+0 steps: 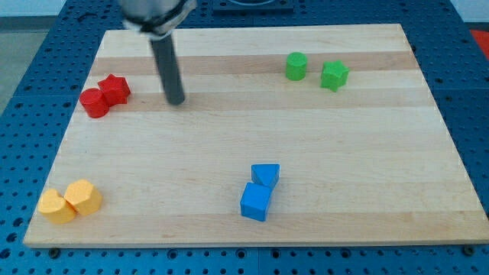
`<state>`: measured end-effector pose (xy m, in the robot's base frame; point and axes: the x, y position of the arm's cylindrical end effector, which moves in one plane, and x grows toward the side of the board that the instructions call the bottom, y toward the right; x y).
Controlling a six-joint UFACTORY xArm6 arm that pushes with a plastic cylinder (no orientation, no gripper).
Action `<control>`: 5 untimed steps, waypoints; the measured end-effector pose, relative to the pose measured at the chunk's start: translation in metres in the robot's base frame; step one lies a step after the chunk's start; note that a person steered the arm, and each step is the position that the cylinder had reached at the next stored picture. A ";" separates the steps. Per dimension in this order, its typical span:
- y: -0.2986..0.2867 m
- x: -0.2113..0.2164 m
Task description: Separate red star and red circle
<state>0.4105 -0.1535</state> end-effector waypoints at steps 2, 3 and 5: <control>-0.150 0.049; -0.151 0.038; -0.151 -0.029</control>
